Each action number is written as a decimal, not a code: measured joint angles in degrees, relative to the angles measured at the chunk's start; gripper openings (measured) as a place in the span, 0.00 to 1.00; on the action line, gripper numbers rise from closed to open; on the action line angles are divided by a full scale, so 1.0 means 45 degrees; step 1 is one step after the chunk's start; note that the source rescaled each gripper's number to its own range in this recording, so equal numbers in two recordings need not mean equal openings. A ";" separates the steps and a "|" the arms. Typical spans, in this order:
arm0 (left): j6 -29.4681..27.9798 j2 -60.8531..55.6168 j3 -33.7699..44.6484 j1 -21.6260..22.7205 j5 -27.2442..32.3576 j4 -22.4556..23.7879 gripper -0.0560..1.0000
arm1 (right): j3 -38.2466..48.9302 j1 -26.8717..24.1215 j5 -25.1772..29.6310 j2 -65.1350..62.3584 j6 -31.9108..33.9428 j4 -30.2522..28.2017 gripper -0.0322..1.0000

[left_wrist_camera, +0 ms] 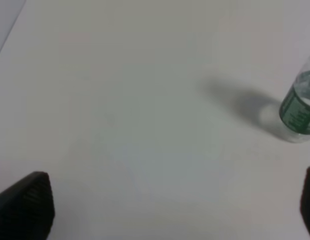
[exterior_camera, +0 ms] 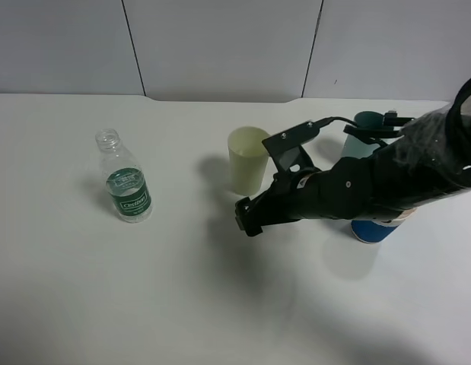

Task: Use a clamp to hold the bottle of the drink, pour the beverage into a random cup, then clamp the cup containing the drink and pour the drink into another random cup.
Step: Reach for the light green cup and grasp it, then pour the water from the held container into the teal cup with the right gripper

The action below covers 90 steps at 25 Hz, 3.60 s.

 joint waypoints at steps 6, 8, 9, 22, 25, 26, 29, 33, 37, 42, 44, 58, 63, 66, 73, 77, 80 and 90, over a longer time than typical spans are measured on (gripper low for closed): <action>0.0000 0.0000 0.0000 0.0000 0.0012 0.0000 1.00 | 0.0499 0.0000 -0.1646 -0.0024 0.0000 0.0026 0.82; 0.0000 0.0000 0.0000 0.0000 0.0012 0.0000 1.00 | 0.0519 0.0000 -0.2394 -0.0024 0.0000 -0.0004 0.82; 0.0000 0.0000 0.0000 0.0000 0.0012 0.0000 1.00 | 0.0519 0.0000 -0.2873 -0.0024 0.0000 -0.0167 0.82; 0.0000 0.0000 0.0000 0.0000 0.0012 0.0000 1.00 | 0.0519 0.0000 -0.4359 0.0139 0.0681 -0.2224 0.82; 0.0000 0.0000 0.0000 0.0000 0.0012 0.0000 1.00 | 0.0519 0.0000 -0.4559 0.0486 0.0685 -0.2248 0.82; 0.0000 0.0000 0.0000 0.0000 0.0012 0.0000 1.00 | 0.0519 0.0000 -0.4636 0.0594 0.0685 -0.2265 0.82; 0.0000 0.0000 0.0000 0.0000 0.0012 0.0000 1.00 | 0.0519 0.0000 -0.5023 0.1005 0.0685 -0.2385 0.82; 0.0000 0.0000 0.0000 0.0000 0.0012 0.0000 1.00 | 0.0508 0.0000 -0.6919 0.1696 0.0685 -0.2863 0.82; 0.0000 0.0000 0.0000 0.0000 0.0012 0.0000 1.00 | 0.0508 0.0000 -0.7816 0.2233 0.0862 -0.3016 0.82; 0.0000 0.0000 0.0000 0.0000 0.0012 0.0014 1.00 | 0.0551 0.0000 -0.9208 0.2932 0.1696 -0.3342 0.82; 0.0000 0.0000 0.0000 0.0000 0.0012 0.0014 1.00 | 0.0567 0.0000 -0.9620 0.3089 0.1961 -0.3385 0.82; 0.0000 0.0000 0.0000 0.0000 0.0012 0.0014 1.00 | 0.0567 0.0000 -1.1866 0.3871 0.2778 -0.4236 0.75; 0.0000 0.0000 0.0000 0.0000 0.0012 0.0014 1.00 | 0.0567 0.0000 -1.1869 0.3871 0.3160 -0.4187 0.17; 0.0000 0.0000 0.0000 0.0000 0.0012 0.0014 1.00 | 0.0567 0.0000 -1.1869 0.3871 0.3371 -0.4113 0.03; 0.0000 0.0000 0.0000 0.0000 0.0012 0.0014 1.00 | 0.0567 0.0000 -1.1869 0.3871 0.3458 -0.4085 0.03; 0.0000 0.0000 0.0000 0.0000 0.0012 0.0014 1.00 | 0.0567 0.0000 -1.1642 0.3750 0.3458 -0.4072 0.03; 0.0000 0.0000 0.0000 0.0000 0.0012 0.0014 1.00 | 0.0576 0.0000 -1.0613 0.3191 0.3388 -0.3839 0.03; 0.0000 0.0000 0.0000 0.0000 0.0012 0.0014 1.00 | 0.0610 0.0000 -0.8095 0.0339 0.2162 -0.2892 0.03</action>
